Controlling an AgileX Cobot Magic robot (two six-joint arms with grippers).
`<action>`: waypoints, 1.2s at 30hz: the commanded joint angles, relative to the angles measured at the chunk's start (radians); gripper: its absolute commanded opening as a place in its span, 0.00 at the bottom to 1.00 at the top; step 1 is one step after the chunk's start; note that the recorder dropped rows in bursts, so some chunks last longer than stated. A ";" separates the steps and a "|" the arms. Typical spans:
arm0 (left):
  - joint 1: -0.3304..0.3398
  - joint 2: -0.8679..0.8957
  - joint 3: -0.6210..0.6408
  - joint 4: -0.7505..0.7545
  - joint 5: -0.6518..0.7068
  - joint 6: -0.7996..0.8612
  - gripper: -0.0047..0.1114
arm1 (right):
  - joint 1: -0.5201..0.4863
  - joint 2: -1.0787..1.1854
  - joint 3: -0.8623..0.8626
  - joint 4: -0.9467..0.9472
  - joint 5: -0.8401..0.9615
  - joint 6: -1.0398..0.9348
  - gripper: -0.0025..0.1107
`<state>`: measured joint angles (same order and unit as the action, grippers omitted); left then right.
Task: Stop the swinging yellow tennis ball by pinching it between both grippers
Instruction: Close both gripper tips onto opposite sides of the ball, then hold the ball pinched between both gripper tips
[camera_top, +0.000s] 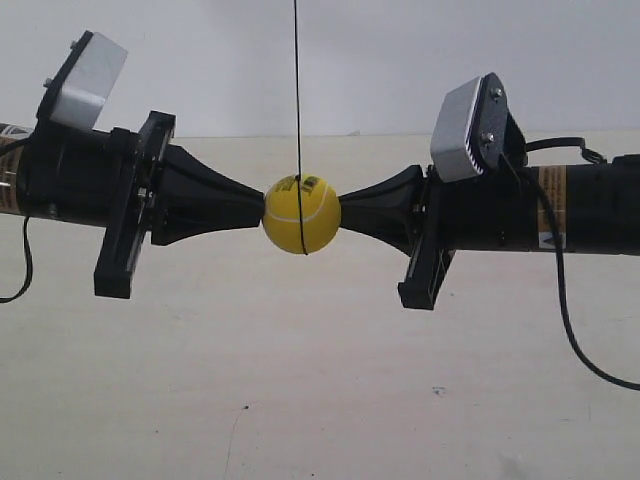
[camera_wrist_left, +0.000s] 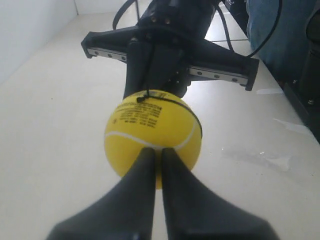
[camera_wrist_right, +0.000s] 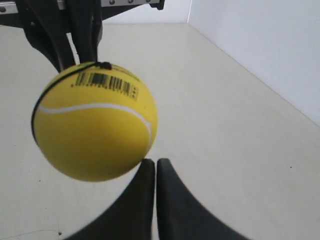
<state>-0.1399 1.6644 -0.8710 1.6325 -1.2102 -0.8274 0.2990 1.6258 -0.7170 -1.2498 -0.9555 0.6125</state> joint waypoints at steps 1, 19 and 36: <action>-0.012 0.001 -0.007 -0.005 -0.011 -0.010 0.08 | -0.022 -0.011 -0.005 -0.015 -0.030 0.000 0.02; -0.064 0.001 -0.007 -0.021 0.036 0.007 0.08 | -0.104 -0.011 -0.005 -0.072 -0.179 0.063 0.02; -0.070 0.001 -0.007 -0.021 0.056 0.005 0.08 | -0.104 -0.011 -0.005 -0.085 -0.179 0.077 0.02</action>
<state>-0.2005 1.6644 -0.8714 1.6270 -1.1588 -0.8254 0.1992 1.6220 -0.7170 -1.3258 -1.1204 0.6880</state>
